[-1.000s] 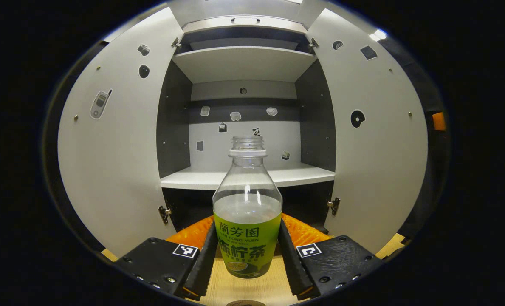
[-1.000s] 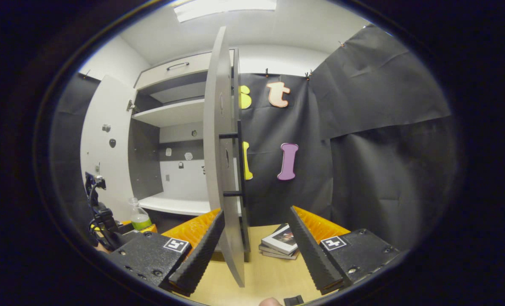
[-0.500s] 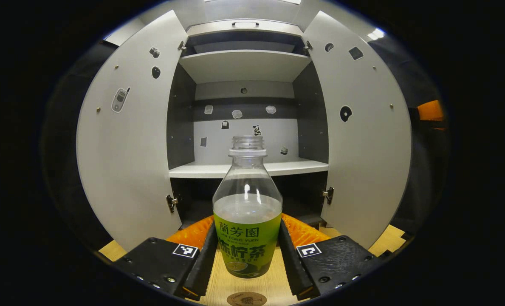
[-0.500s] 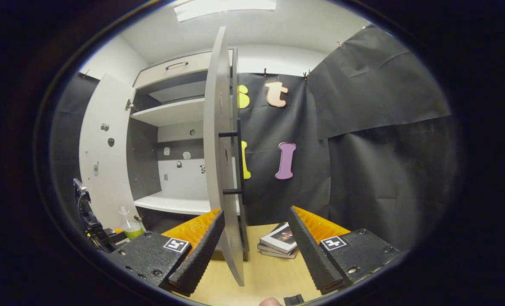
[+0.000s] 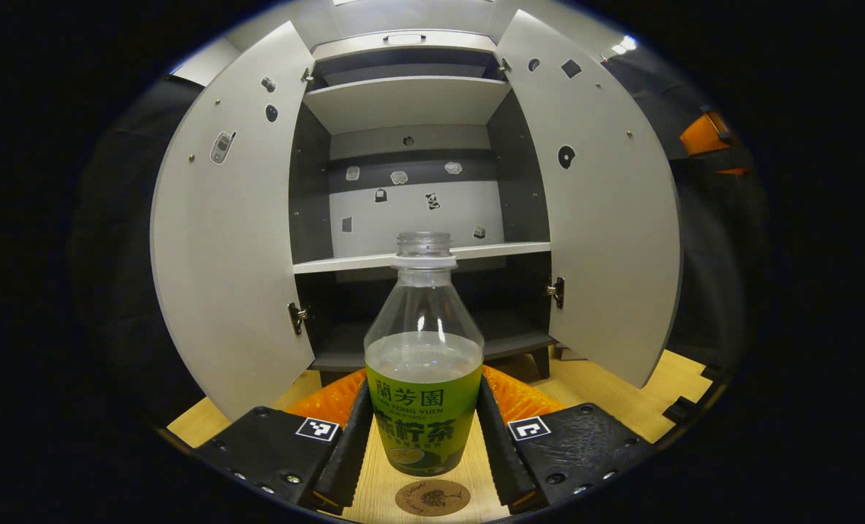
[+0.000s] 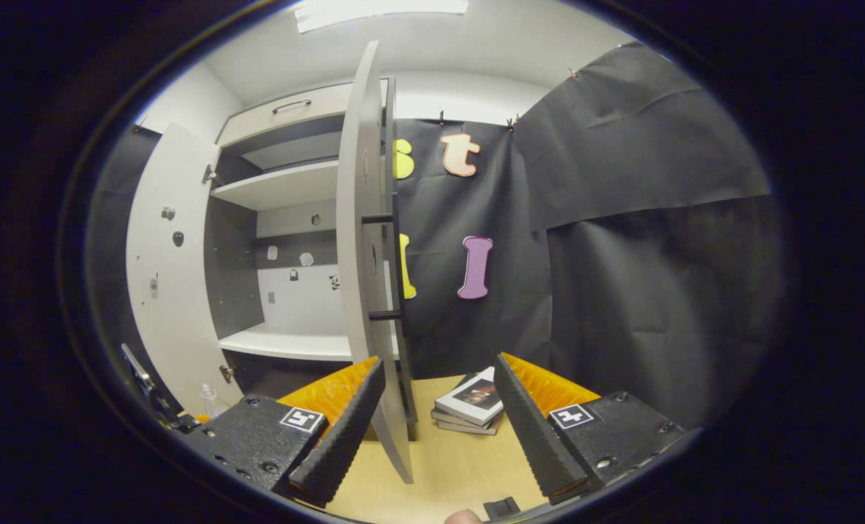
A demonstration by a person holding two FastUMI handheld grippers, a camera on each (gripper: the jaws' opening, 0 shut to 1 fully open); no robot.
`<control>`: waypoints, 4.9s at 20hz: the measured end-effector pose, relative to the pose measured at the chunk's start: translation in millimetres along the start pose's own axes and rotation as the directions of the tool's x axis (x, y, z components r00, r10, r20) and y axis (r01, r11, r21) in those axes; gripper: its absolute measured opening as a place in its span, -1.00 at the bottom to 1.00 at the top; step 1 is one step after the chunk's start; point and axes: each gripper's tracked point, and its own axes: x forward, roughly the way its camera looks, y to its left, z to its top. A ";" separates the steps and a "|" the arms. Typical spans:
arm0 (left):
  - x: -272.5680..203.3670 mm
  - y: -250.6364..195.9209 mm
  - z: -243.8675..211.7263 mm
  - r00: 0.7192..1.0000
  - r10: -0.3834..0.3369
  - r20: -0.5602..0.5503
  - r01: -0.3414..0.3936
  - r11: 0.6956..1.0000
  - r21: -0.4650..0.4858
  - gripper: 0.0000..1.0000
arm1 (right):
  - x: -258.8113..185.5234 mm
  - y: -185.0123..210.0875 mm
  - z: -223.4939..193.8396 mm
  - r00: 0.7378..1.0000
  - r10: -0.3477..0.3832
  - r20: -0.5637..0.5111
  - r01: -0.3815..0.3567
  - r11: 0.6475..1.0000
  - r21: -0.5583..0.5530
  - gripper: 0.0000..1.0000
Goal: Grasp the bottle in the cabinet with the left hand and place it on the coaster, then close the right door with the right hand and the left door with the left hand.
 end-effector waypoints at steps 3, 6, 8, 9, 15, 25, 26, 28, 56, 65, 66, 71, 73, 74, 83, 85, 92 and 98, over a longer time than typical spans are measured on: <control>-1.3 -3.0 -21.8 1.000 -0.014 -0.022 0.014 1.000 0.003 0.39 | -2.3 1.3 -1.8 1.000 -0.017 -0.009 0.017 1.000 0.010 0.89; -5.0 -7.0 -46.8 0.999 -0.035 -0.040 0.035 0.999 -0.002 0.39 | -2.9 0.5 -3.8 0.998 -0.049 -0.026 0.049 0.999 0.000 0.96; -5.0 -13.9 -67.1 0.996 -0.066 -0.066 0.065 0.998 -0.017 0.40 | -2.5 2.8 -7.3 0.997 -0.064 -0.047 0.064 0.998 -0.009 0.89; -4.5 -14.7 -75.6 0.995 -0.071 -0.076 0.070 0.997 -0.016 0.41 | -2.5 2.8 -9.1 0.996 -0.069 -0.057 0.069 0.998 -0.012 0.96; -2.5 -9.6 -110.9 0.989 -0.095 -0.110 0.089 0.994 -0.059 0.41 | -1.8 7.1 -11.5 0.993 -0.092 -0.070 0.090 0.996 -0.026 0.96; 2.7 -16.6 -129.2 0.984 -0.131 -0.121 0.128 0.991 -0.030 0.40 | 0.7 13.3 -3.4 0.992 -0.118 -0.038 0.117 0.993 -0.020 1.00; 0.9 -17.5 -129.3 0.982 -0.135 -0.129 0.133 0.991 -0.030 0.41 | 1.2 12.8 -2.8 0.992 -0.120 -0.036 0.119 0.993 -0.015 0.96; -1.9 -17.4 -129.4 0.981 -0.143 -0.132 0.138 0.990 -0.041 0.40 | 2.2 11.2 -3.0 0.992 -0.126 -0.032 0.126 0.992 -0.008 0.96; -52.8 15.7 -5.8 0.992 -0.032 -0.122 0.030 0.999 -0.020 0.93 | 33.5 -28.4 21.4 0.996 -0.092 -0.001 0.092 0.996 -0.001 0.89; -61.8 29.6 70.3 0.998 -0.015 -0.069 0.013 0.999 -0.032 0.92 | 58.5 -37.2 67.2 0.999 -0.045 0.024 0.045 0.999 -0.012 0.89; -63.9 34.1 78.2 0.998 -0.007 -0.064 0.004 0.999 -0.049 0.93 | 60.9 -35.2 73.4 0.999 -0.033 0.035 0.034 0.999 -0.022 0.89; -68.6 63.9 106.8 0.998 0.048 -0.049 -0.054 0.989 -0.138 0.92 | 71.4 -15.9 84.9 0.998 0.035 0.056 -0.031 0.998 -0.061 0.96; -69.1 82.7 111.1 0.995 0.090 -0.045 -0.095 0.987 -0.133 0.92 | 72.1 -14.0 83.8 0.998 0.032 0.062 -0.026 0.995 -0.096 0.80; -70.5 91.0 112.1 0.993 0.109 -0.045 -0.114 0.985 -0.126 0.92 | 72.5 -14.3 85.6 0.997 0.032 0.073 -0.024 0.993 -0.112 0.80; -75.9 136.6 120.0 0.981 0.186 -0.055 -0.191 0.976 -0.103 0.88 | 75.7 -7.5 73.9 0.994 0.108 -0.004 -0.108 0.993 -0.046 0.79; -77.0 145.2 122.0 0.978 0.199 -0.056 -0.205 0.972 -0.115 0.88 | 74.7 -5.1 74.6 0.993 0.116 -0.007 -0.117 0.992 -0.052 0.79; -80.5 171.7 125.2 0.969 0.238 -0.064 -0.244 0.960 -0.134 0.88 | 72.0 25.8 69.1 0.975 0.221 -0.037 -0.222 0.975 -0.028 0.86; -87.8 190.8 128.0 0.959 0.279 -0.057 -0.284 0.949 -0.135 0.88 | 72.2 49.4 65.5 0.955 0.293 -0.057 -0.294 0.955 -0.024 0.79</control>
